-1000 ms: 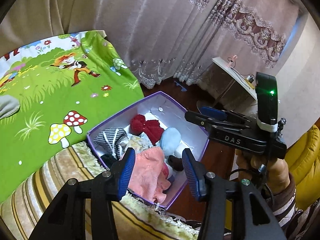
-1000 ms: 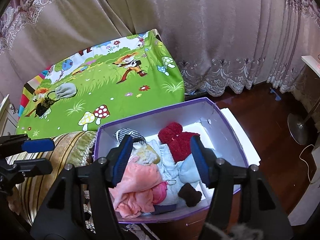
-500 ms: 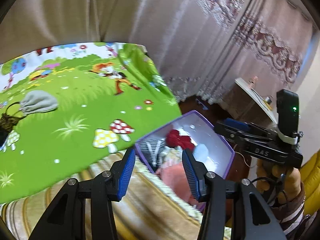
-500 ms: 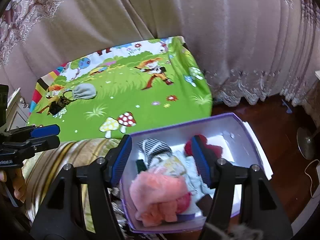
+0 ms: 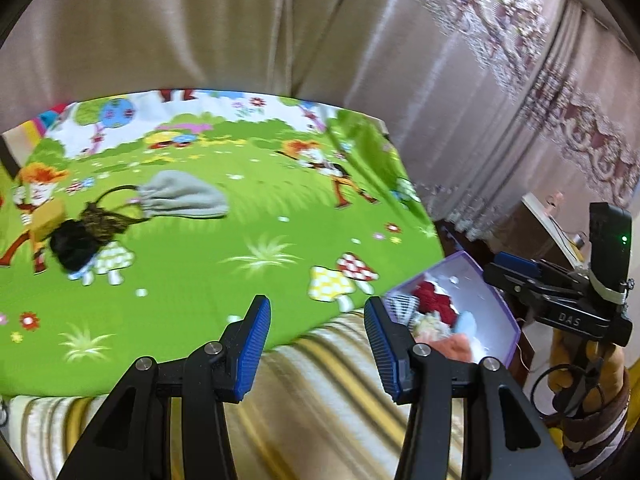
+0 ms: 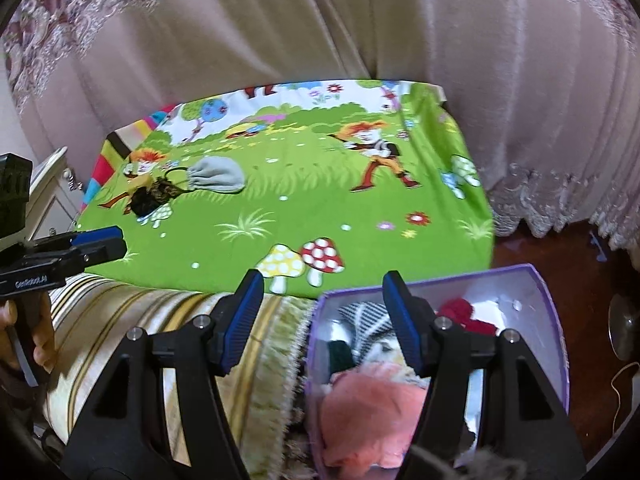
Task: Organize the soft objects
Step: 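Move both open tools back over the remaining soft items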
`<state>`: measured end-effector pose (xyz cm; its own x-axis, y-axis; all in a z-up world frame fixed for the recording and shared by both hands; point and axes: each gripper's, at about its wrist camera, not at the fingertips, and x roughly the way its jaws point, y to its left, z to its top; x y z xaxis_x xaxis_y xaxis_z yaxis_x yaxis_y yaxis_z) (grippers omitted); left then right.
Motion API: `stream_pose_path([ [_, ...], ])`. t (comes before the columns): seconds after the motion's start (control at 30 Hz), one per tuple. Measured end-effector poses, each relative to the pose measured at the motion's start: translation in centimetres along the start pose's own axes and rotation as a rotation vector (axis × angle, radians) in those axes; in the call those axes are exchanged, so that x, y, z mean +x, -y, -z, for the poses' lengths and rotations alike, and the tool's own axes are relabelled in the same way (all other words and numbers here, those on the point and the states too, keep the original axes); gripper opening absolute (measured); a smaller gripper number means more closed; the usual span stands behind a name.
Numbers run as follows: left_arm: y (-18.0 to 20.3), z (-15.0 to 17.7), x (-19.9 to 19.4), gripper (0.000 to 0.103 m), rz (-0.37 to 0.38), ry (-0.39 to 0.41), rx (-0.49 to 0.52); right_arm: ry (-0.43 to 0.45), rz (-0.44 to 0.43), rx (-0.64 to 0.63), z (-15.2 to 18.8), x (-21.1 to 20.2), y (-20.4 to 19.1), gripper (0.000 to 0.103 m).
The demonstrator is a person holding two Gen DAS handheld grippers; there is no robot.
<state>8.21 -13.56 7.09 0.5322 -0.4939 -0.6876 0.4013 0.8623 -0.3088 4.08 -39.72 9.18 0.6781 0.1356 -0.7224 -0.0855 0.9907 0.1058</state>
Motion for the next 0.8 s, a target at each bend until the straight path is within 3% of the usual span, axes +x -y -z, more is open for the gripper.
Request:
stream_pose_path([
  [0.43,-9.6,-1.4,-0.9,0.05,-0.164,0.023,-0.109,-0.028,-0.089,-0.122,-3.7,5.0,-7.2,0.066],
  [0.8,-16.8,-3.0,0.5,0.05,-0.233,0.011,-0.273,-0.086,-0.187,-0.161,-6.6,10.5,-12.6,0.066],
])
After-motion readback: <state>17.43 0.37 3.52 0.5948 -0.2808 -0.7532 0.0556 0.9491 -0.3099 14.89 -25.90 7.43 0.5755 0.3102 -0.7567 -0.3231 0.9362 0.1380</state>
